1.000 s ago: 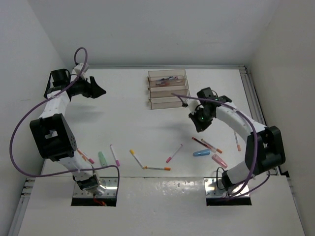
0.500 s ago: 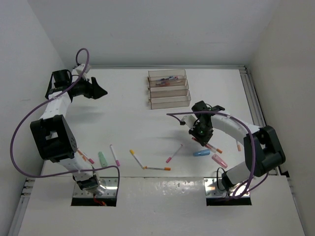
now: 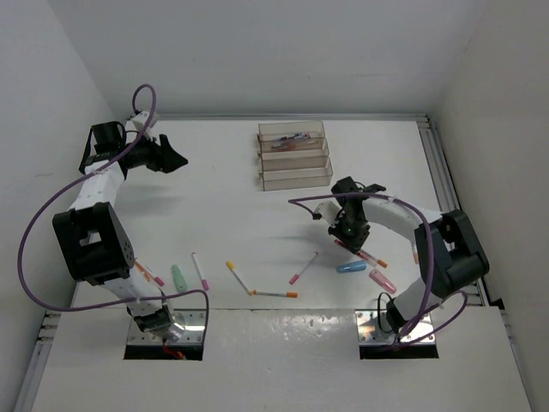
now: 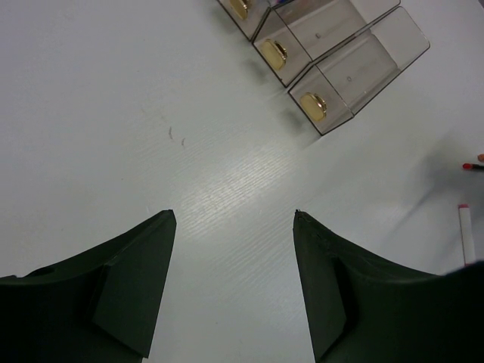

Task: Sort the stationery into containers
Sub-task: Pick up the pen from the center of the board.

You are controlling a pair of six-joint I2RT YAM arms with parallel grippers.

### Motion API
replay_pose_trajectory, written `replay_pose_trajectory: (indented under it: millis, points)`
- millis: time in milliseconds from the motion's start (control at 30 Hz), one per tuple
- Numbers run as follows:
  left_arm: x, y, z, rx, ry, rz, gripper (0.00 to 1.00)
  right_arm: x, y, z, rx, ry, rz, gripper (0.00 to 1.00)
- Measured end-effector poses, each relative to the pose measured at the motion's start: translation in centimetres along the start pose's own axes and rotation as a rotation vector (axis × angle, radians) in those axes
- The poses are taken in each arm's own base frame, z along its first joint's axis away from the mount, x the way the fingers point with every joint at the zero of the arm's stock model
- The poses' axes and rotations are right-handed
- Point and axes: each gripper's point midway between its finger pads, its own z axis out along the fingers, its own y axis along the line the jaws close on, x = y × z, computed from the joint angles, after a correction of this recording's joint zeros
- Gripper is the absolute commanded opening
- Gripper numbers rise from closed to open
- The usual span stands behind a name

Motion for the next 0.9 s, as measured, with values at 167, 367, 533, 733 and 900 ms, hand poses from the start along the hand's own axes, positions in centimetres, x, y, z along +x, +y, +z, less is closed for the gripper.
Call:
replay_pose_trajectory:
  millis: [167,367,533,733,900]
  points:
    - [0.0,0.0,0.0,-0.001,0.000,0.000,0.70,-0.2,-0.3,0.5,0.006,0.005,-0.008,0.15]
    - [0.0,0.0,0.0,-0.002,0.000,0.000,0.70,-0.1,-0.6,1.3,0.007,0.023,-0.017,0.17]
    - [0.0,0.1,0.0,-0.004,0.001,0.000,0.70,-0.1,-0.8,1.8,0.008,0.034,-0.030,0.17]
    - [0.0,0.1,0.0,-0.008,0.002,0.000,0.69,0.2,-1.0,2.7,-0.003,0.055,-0.034,0.17]
    - [0.2,0.2,0.0,-0.011,0.008,0.001,0.69,0.2,-1.0,2.9,-0.007,0.059,-0.041,0.16]
